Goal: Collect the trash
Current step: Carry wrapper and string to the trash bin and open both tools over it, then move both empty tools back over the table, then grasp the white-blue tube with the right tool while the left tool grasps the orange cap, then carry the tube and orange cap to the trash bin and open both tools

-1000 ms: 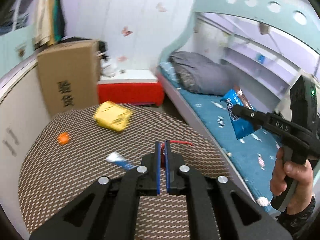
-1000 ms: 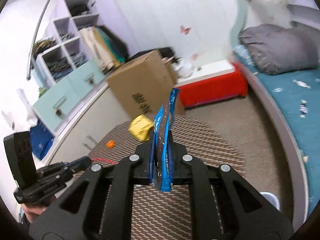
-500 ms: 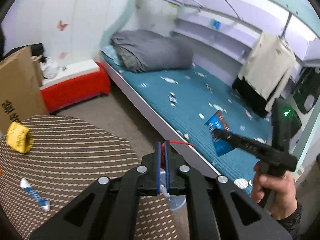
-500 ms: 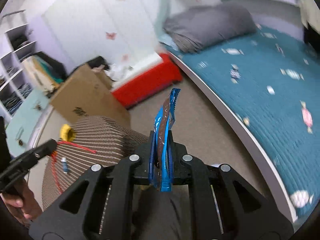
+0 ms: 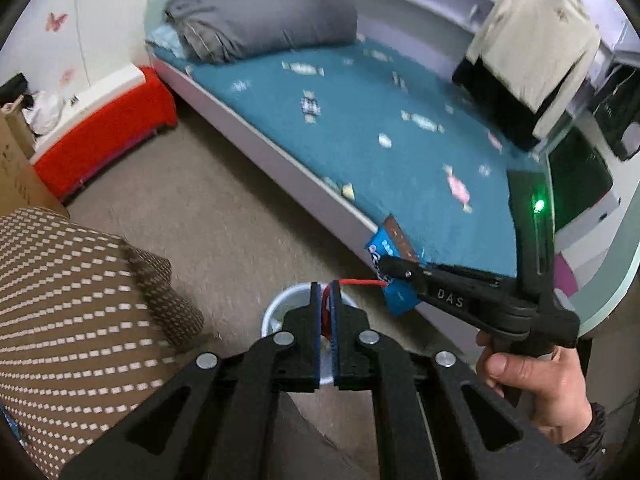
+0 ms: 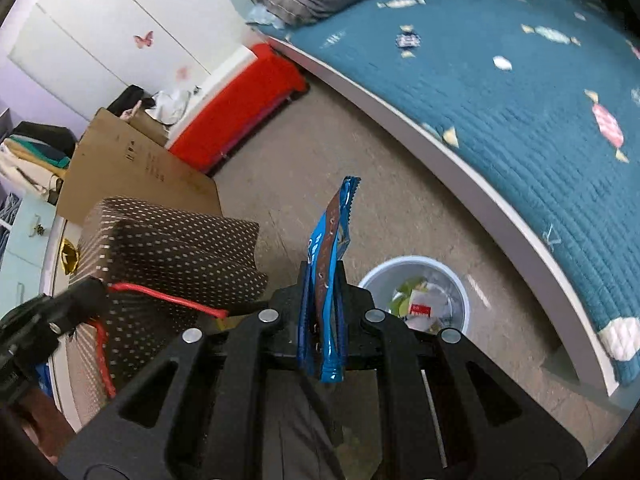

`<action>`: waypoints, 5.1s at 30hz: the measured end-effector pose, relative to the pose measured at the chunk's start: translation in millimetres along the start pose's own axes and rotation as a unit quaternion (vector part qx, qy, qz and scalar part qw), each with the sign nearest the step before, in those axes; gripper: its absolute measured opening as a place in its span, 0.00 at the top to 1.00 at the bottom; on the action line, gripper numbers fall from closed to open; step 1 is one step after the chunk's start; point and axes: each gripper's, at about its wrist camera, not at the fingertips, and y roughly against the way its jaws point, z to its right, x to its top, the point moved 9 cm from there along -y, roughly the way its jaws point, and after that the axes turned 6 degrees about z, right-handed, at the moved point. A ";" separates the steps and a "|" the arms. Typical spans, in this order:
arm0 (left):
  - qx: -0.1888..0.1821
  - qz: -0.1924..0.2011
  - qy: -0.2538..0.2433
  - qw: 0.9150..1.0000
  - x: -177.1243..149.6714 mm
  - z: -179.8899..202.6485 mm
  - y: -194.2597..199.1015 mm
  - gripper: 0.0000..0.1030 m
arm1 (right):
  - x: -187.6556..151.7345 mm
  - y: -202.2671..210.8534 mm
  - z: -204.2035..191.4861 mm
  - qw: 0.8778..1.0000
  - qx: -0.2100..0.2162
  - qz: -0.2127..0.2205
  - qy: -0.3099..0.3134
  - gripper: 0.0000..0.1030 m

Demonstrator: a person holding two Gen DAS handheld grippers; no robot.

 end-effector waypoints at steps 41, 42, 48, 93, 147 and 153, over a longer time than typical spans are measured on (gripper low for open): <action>0.088 0.147 0.061 0.983 9.5 -85.8 143.2 0.07 | 37.7 77.3 -147.0 0.991 0.025 0.098 0.082 0.06; 0.095 0.153 0.066 0.981 7.5 -93.5 150.7 0.07 | 37.9 81.2 -161.3 0.989 0.034 0.105 0.095 0.06; 0.138 0.187 0.118 0.966 -18.9 -152.0 200.6 0.07 | 15.1 79.0 -239.9 0.977 0.079 0.098 0.169 0.06; 0.325 0.136 0.271 0.896 -168.2 -465.8 251.3 0.08 | -151.9 -74.6 -451.8 0.893 0.161 -0.057 0.417 0.88; 0.045 0.175 0.026 0.983 1.1 -73.3 162.8 0.72 | 40.1 122.8 -119.7 0.982 0.047 0.142 0.114 0.88; 0.022 0.129 0.003 0.991 3.0 -33.7 106.0 0.72 | 33.0 107.3 -75.4 0.989 0.024 0.124 0.080 0.88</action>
